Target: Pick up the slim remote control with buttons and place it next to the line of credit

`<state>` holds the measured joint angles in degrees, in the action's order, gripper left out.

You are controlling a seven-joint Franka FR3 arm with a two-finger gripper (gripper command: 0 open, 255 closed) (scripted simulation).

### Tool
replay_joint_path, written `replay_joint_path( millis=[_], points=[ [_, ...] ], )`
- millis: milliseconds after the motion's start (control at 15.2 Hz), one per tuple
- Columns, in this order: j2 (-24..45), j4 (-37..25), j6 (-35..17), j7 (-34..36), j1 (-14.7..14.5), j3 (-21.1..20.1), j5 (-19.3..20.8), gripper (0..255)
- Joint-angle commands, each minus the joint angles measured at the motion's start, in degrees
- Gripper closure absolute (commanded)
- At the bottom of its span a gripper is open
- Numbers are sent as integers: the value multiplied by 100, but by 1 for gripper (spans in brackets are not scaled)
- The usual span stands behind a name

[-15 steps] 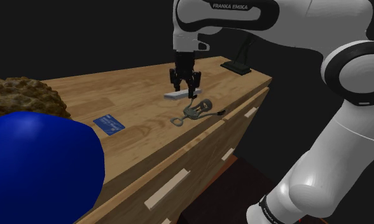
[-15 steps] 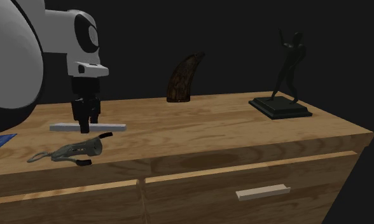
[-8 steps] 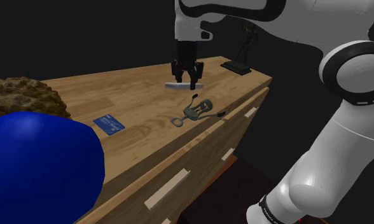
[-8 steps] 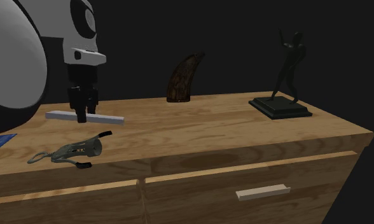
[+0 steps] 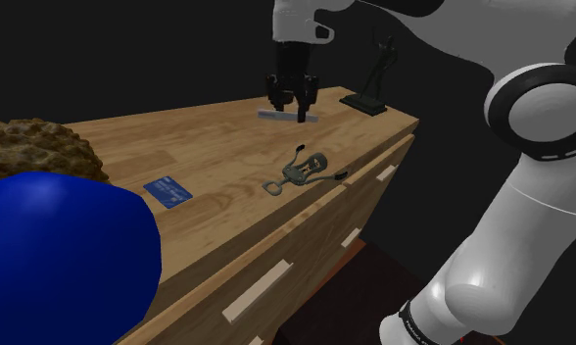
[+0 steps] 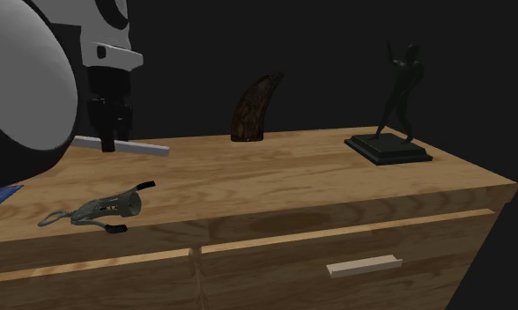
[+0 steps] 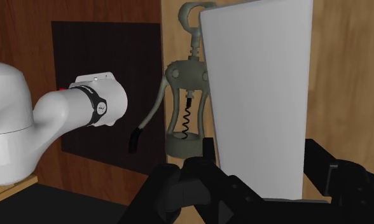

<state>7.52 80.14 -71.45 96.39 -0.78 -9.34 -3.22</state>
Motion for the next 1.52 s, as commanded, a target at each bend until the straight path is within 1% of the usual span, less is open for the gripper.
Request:
replay_joint_path(
  millis=[0,66,330,528,660,792,924,1122,1452],
  points=[
    [55,-230,176,23,-8,-5,3,255],
    [69,-282,214,27,-10,-6,4,255],
    [598,-849,222,559,-333,-214,-9,255],
    [1086,-1428,287,947,-608,-345,21,255],
    [1471,-1919,376,1199,-812,-419,63,255],
    [1926,-2542,525,1444,-1044,-478,123,255],
    [2533,-3445,799,1689,-1332,-516,212,255],
    [2264,-2754,380,1635,-1251,-510,165,255],
    [1992,-1919,-180,1563,-1165,-506,123,255]
  ],
)
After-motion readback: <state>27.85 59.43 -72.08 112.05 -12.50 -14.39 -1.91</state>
